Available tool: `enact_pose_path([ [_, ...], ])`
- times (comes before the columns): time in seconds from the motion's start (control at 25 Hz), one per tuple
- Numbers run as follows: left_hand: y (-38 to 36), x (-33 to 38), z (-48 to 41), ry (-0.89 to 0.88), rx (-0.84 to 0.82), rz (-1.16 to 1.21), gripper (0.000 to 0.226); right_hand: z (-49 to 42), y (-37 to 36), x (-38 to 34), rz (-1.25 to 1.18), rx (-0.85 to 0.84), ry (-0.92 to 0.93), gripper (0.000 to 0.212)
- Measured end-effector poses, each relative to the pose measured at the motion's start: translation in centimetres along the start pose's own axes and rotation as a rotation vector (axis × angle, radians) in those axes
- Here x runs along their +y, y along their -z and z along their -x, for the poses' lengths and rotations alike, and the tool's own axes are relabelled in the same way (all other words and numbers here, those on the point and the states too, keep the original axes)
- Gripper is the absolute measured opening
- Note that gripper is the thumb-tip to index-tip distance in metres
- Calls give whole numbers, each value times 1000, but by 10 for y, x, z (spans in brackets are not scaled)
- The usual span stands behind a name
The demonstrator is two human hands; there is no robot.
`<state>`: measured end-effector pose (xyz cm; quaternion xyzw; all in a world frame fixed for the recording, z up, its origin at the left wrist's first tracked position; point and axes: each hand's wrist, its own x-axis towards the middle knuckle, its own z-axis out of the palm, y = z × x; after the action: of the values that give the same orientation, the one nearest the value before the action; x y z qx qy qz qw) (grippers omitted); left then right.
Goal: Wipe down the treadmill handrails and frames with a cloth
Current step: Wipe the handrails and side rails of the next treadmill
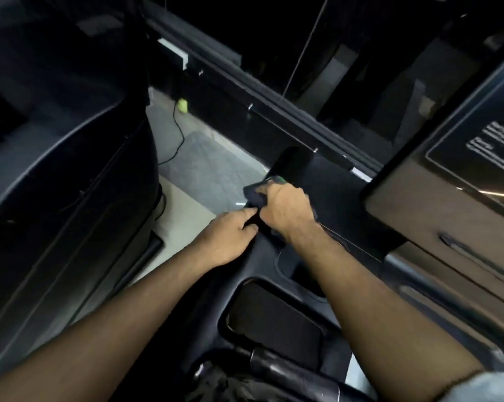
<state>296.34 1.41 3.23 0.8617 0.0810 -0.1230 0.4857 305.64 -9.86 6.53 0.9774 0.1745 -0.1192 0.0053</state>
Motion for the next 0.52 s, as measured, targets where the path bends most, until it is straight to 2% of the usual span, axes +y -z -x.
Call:
enact_pose_path([
  [0.08, 5, -1, 15, -19, 53, 54, 48, 27, 14, 0, -208, -5, -69, 35],
  [0.16, 5, 1, 33, -37, 33, 82, 52, 57, 24, 9, -336, -44, -133, 28],
  [0.24, 1, 11, 52, -85, -28, 56, 55, 93, 30, 23, -423, -55, -187, 37],
  [0.36, -22, 41, 71, -181, -110, -46, 65, 154, 38, 59, -633, 114, -247, 56],
  [0.44, -46, 73, 80, -262, -191, -74, 69, 195, 42, 91, -919, 236, -378, 56],
  [0.52, -77, 111, 95, -337, -280, -103, 73, 238, 46, 127, -1369, 311, -551, 40],
])
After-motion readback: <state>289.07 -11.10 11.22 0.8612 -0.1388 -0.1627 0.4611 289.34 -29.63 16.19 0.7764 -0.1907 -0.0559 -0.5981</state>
